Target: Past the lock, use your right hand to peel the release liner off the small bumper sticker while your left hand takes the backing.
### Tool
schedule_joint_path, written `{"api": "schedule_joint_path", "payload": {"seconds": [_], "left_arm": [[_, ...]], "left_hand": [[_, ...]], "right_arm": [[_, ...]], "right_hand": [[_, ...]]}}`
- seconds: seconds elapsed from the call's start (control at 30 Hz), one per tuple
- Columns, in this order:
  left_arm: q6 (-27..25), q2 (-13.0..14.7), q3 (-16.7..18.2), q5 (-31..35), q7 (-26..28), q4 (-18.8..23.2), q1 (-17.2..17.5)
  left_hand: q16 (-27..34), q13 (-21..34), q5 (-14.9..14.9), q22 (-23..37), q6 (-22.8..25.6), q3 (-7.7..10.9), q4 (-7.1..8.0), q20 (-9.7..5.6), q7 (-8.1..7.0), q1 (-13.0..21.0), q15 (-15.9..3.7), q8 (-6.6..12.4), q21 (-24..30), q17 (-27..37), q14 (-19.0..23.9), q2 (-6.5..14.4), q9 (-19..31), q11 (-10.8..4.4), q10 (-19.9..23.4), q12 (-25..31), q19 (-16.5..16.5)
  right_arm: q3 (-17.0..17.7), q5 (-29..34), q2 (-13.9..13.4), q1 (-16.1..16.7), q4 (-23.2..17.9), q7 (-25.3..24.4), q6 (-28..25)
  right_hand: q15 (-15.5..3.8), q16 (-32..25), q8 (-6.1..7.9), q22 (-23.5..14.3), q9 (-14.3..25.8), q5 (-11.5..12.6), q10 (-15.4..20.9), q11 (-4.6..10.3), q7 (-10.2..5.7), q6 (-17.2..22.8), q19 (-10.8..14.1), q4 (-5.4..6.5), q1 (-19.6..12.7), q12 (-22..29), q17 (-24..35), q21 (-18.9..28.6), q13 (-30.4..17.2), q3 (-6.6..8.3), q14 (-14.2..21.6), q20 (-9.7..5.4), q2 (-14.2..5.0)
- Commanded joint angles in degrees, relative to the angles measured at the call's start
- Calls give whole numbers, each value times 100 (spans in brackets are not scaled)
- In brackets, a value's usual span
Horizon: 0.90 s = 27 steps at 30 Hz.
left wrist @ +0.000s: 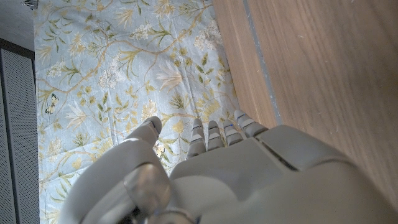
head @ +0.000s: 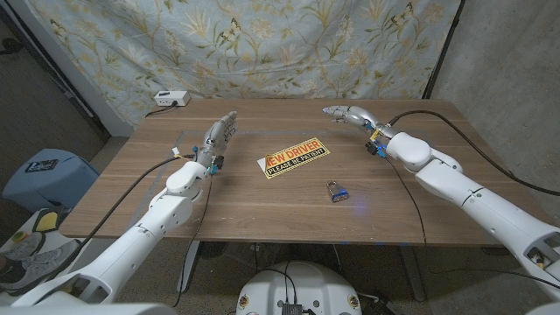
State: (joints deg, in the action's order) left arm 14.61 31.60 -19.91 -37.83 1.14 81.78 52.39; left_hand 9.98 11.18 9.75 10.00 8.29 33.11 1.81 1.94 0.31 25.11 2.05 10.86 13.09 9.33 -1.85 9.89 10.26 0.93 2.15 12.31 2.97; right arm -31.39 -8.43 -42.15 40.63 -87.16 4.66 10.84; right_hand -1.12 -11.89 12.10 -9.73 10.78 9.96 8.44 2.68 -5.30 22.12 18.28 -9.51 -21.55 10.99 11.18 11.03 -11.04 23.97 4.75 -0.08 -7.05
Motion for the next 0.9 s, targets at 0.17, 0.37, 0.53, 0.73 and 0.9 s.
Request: {"api": "schedule_joint_path", "payload": {"seconds": [0.17, 0.37, 0.53, 0.73, 0.9], "left_arm": [[8, -19, 6, -8, 62, 48, 63], [-15, -9, -4, -3, 74, 83, 84], [-55, 7, -10, 5, 104, 121, 108], [-90, 7, -29, 16, 125, 151, 112], [-97, -6, -55, 36, 125, 158, 99]], "left_hand": [[7, 11, 35, 14, 56, 11, -55, 2, 11, 15, 65, 9, -37, 16, -12, -7, 28, 34, 59, 22, 64], [6, 11, 35, 14, 61, 12, -67, 0, 11, 15, 68, 8, -44, 16, -12, -4, 29, 23, 49, 16, 66], [6, 11, 35, 14, 64, 11, -77, 1, 14, 14, 69, 7, -48, 16, -12, -4, 29, 31, 51, 16, 68], [6, 11, 35, 15, 67, 10, -90, 3, 12, 13, 73, 6, -54, 16, -12, 0, 30, 22, 54, 16, 71], [6, 11, 36, 15, 68, 10, -98, 4, 16, 12, 79, 4, -59, 16, -14, 2, 30, 22, 56, 15, 71]], "right_arm": [[-222, 669, -82, -240, -89, 124, 26], [-248, 793, -84, -289, -88, 159, 61], [-259, 905, -118, -319, -133, 188, 74], [-319, 1129, -175, -409, -234, 282, 54], [-384, 1396, -233, -474, -385, 348, 41]], "right_hand": [[19, 6, 73, -26, 23, 39, -123, -11, -217, 266, 43, -62, -188, -21, -4, 27, -17, 26, 17, -2, 79], [12, 4, 79, -27, 23, 39, -129, -28, -234, 311, 41, -66, -226, -16, -5, 27, -16, 30, 27, -7, 91], [19, 9, 70, -27, 23, 38, -140, -36, -287, 325, 37, -77, -285, -12, -7, 25, -15, 38, 22, 4, 113], [30, 27, 34, -28, 22, 34, -193, -49, -355, 288, 5, -96, -388, -19, -10, 14, -14, 50, -13, 30, 163], [39, 36, 20, -28, 22, 32, -226, -47, -413, 277, -7, -100, -441, -23, -11, 11, -13, 55, -35, 40, 190]]}}
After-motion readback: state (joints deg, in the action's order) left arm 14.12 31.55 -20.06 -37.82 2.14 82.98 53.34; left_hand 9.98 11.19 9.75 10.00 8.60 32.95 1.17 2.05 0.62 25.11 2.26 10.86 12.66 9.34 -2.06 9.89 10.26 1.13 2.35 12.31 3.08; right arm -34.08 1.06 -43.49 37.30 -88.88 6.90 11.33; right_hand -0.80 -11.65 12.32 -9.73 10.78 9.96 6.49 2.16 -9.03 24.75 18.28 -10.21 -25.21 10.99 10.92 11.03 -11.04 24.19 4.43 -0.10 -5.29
